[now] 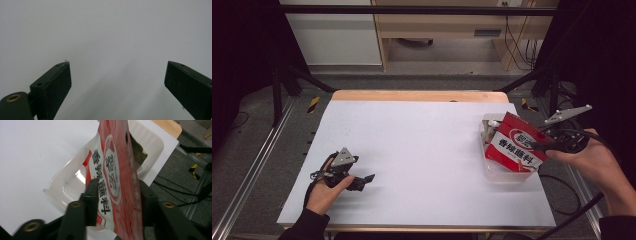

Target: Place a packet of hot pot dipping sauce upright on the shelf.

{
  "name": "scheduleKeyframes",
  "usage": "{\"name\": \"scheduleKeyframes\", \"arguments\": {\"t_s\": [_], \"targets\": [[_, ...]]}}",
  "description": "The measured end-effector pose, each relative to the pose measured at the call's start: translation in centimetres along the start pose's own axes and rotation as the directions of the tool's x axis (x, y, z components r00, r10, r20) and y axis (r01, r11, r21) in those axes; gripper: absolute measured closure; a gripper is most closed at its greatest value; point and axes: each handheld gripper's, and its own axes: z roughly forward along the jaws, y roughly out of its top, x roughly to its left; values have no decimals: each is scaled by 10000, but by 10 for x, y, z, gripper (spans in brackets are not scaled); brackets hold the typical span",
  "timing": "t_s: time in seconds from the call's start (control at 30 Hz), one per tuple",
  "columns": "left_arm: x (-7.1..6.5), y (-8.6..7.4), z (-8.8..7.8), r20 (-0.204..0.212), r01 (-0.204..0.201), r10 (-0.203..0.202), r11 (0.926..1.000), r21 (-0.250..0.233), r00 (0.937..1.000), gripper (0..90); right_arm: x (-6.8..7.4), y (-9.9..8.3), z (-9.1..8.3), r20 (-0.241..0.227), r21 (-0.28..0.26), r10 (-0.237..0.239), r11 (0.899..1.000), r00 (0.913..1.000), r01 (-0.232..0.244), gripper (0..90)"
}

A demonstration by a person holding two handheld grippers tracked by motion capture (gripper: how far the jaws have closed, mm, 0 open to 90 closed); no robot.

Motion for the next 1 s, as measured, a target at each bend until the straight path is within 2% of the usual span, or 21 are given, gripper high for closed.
{"name": "scheduleKeyframes", "arguments": {"t_s": [0.1, 0.3, 0.57, 0.67, 0.8, 1.0], "targets": [[0, 0, 0, 10, -13, 13, 10000, 16, 10000, 72, 4, 13, -1, 476, -229, -200, 9995, 9987, 211, 439], [1, 0, -1, 15, 9, -9, 10000, -1, 10000, 72, 12, 44, -2, 970, -601, 71, 9982, 9953, -13, 269], [0, -1, 0, 52, -38, 38, 10000, 30, 10000, 72, 26, 81, 2, 1262, -801, 206, 9967, 9918, -105, 214], [0, 0, 0, 60, -81, 80, 9999, 61, 9999, 72, 30, 94, 5, 1403, -1007, 610, 9938, 9882, -471, 205], [1, -1, 0, 82, -53, 52, 10000, 44, 10000, 72, 37, 108, 10, 1626, -1169, 694, 9918, 9843, -506, 172], [2, -1, -1, 65, -17, 17, 10000, 25, 10000, 72, 52, 125, 9, 1931, -1765, 891, 9828, 9771, -547, 143]]}}
